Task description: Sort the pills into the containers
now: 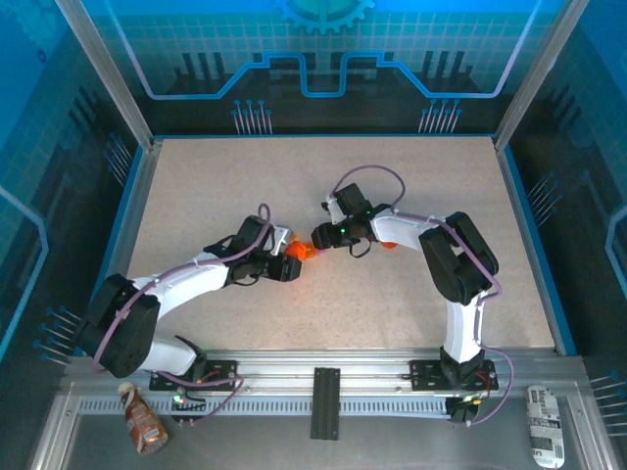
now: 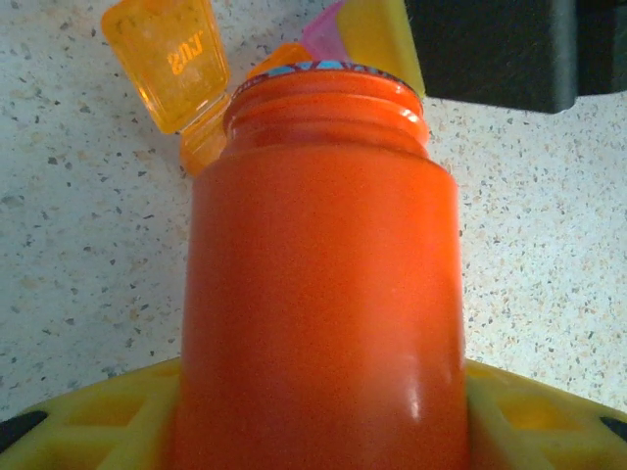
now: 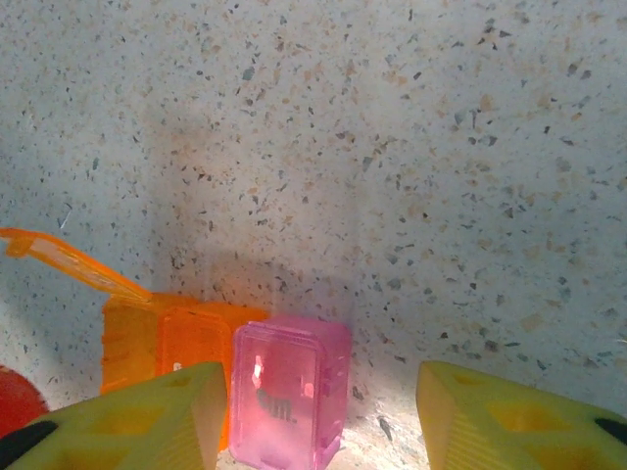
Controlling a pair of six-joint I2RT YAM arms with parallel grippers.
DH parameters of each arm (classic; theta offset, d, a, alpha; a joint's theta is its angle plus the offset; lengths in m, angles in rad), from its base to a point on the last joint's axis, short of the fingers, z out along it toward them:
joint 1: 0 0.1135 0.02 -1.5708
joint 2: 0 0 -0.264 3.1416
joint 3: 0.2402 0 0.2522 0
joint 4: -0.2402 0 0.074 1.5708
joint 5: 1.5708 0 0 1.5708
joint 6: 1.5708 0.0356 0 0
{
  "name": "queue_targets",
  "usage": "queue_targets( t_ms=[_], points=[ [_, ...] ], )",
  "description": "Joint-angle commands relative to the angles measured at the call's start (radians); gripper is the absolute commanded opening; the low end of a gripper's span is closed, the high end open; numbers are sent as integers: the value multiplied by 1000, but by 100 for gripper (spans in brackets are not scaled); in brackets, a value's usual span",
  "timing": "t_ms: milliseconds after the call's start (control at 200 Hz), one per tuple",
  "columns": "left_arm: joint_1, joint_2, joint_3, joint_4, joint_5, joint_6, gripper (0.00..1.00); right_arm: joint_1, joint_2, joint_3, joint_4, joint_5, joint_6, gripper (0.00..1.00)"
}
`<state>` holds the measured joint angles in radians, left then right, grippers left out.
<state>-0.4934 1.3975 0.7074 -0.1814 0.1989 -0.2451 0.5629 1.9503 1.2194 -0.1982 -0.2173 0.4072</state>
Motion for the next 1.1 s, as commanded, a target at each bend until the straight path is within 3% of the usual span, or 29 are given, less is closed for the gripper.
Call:
queue_targets(
  t_ms=[0,1096],
  points=[
    [8,25,48,-85,23,6,0,14,19,25,6,7,13,54],
    [19,118,180,-273,-19,3,0,18,37,8,23,7,29,54]
  ],
)
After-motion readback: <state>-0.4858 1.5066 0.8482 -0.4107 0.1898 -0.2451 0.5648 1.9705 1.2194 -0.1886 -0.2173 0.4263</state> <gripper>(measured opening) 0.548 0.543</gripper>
